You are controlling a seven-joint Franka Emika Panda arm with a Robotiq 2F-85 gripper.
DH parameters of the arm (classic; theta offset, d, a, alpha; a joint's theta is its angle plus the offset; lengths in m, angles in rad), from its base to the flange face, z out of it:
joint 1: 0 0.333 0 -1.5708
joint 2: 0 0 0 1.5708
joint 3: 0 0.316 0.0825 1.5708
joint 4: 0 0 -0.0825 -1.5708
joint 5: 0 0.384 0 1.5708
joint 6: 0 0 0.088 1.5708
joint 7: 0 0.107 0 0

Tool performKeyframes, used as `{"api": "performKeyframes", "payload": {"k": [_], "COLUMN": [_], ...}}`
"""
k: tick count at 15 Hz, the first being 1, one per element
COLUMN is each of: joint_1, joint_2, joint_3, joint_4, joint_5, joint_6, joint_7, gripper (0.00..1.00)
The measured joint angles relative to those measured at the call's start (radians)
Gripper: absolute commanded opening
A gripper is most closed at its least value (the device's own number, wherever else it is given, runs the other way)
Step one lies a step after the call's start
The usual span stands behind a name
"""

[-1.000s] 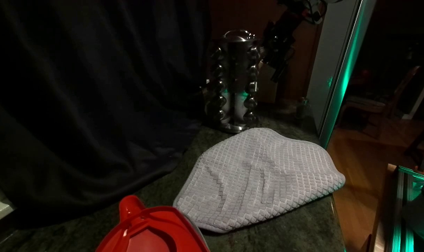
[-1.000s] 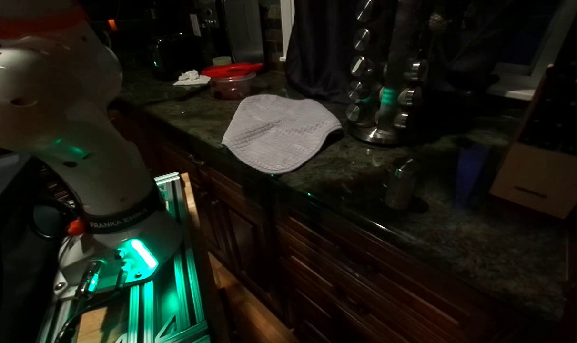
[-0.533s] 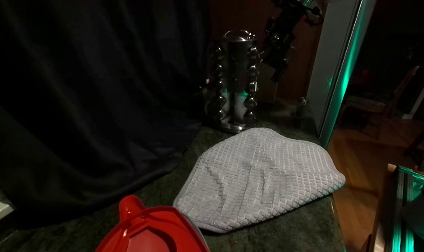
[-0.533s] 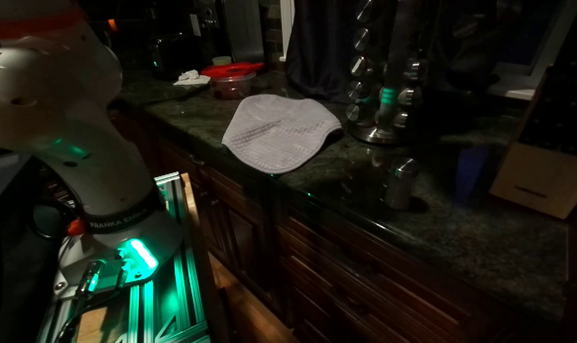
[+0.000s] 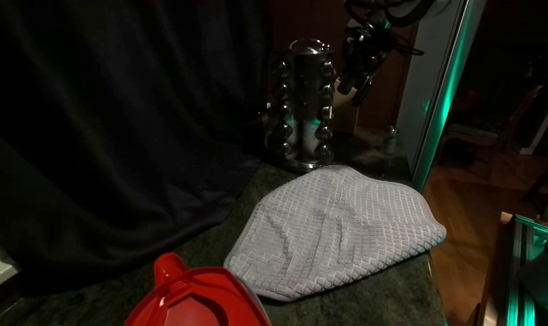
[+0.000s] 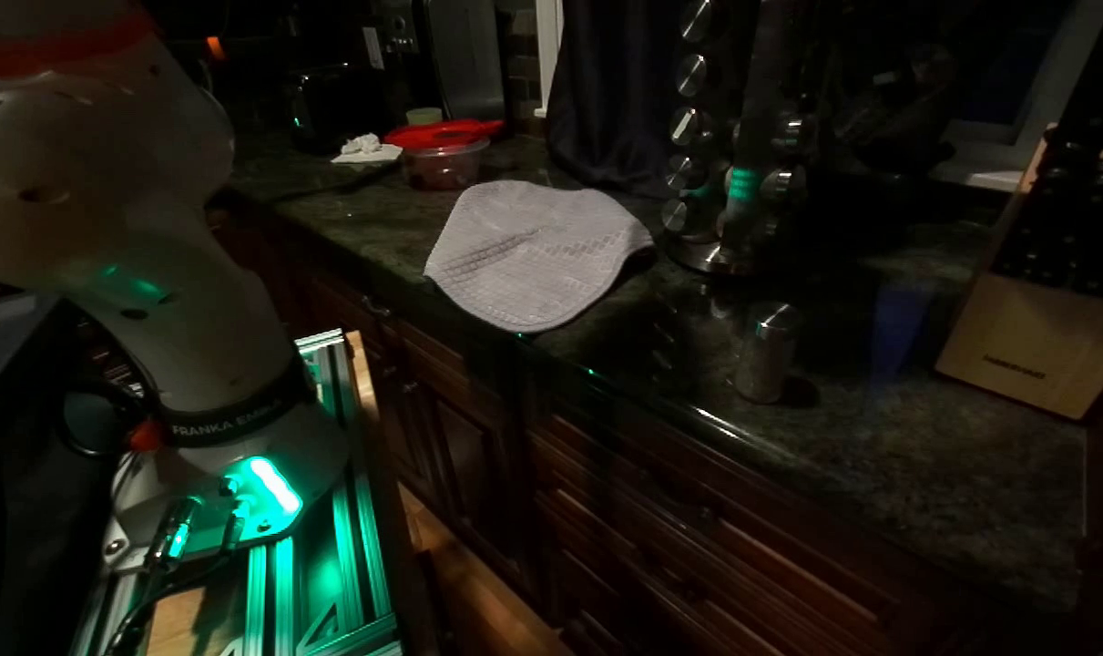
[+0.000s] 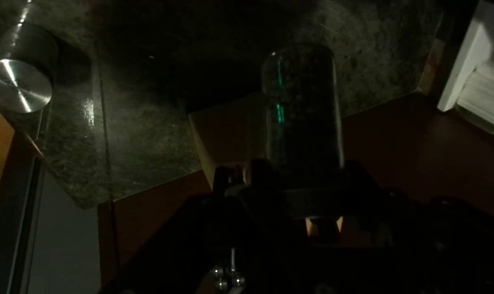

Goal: Rotate the silver stand then place one jar from the stand on the counter.

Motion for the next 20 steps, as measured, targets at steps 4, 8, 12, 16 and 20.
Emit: {"api": "performKeyframes", "payload": {"k": [4, 8, 12, 16, 20], "joint_1": [-0.024, -0.056, -0.074, -0.11, -0.16], "joint_2": [-0.049, -0.079, -0.084, -0.085, -0.085], "joint_3": [0.042, 0.082, 0.106, 0.152, 0.215], "joint_4": [-0.111, -0.205, -0.278, -0.33, -0.351], "joint_5": [-0.207, -0.359, -0.481, -0.685, -0.967], "joint_6": [0.041, 0.053, 0.09, 0.14, 0.16], "joint_7": [0.098, 0.186, 0.299, 0.514, 0.798], "gripper": [0.25, 0.25, 0.25, 0.25, 0.25]}}
